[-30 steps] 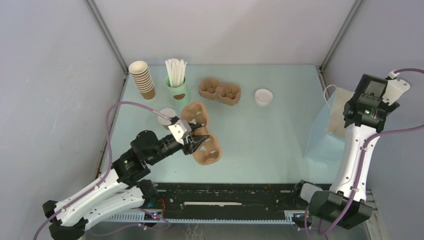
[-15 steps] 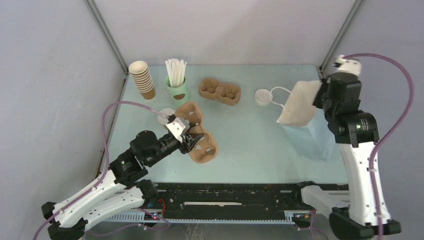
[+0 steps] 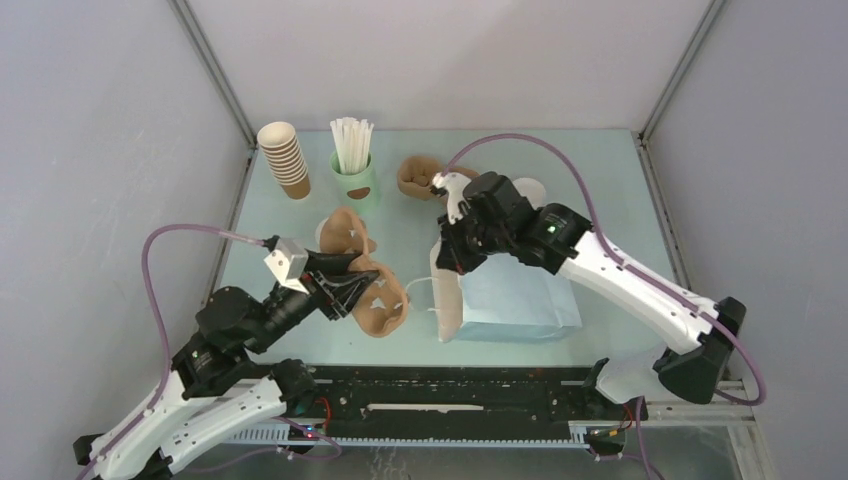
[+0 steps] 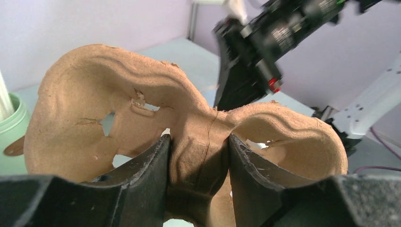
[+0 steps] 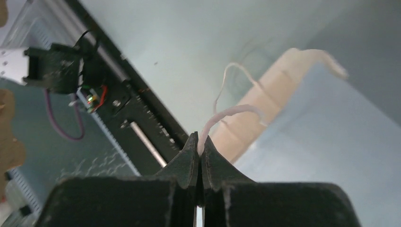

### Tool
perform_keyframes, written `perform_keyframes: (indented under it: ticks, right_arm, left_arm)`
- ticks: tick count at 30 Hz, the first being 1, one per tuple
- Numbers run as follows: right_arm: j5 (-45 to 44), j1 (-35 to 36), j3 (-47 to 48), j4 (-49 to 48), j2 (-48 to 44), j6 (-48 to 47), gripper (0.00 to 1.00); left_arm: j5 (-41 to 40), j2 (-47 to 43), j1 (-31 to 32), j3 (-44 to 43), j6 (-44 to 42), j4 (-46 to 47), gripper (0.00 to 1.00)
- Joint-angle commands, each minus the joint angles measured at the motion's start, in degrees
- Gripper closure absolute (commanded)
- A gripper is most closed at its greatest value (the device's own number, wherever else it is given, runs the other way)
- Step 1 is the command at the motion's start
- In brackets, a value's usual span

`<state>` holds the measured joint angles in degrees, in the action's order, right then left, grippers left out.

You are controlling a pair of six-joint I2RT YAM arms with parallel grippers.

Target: Pack the takeout coffee

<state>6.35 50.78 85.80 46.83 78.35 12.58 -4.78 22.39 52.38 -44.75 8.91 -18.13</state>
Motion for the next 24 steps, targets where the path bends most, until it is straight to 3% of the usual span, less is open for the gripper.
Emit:
perform_keyframes:
  ticks: [1, 6, 14, 24]
  right_arm:
    - [14.5, 0.21, -0.87, -8.5, -0.75, 0.98, 1.0]
    - [20.24, -3.81, -4.77, -14.3, -4.19, 4.73, 1.0]
    - [29.29, -9.19, -8.89, -15.48, -9.82, 5.68, 1.0]
    - [38.96, -11.82, -13.82, -15.59, -12.51, 3.21, 1.0]
  left_arm:
    - [7.73, -0.77, -0.12, -1.08, 1.96, 2.34, 0.5]
    - [8.19, -2.07, -0.16, 6.52, 5.7, 11.34, 0.52]
    - [17.41, 1.68, -0.25, 21.4, 12.93, 43.53, 0.5]
    - [27.14, 12.94, -3.18, 23.09, 22.22, 58.96, 0.5]
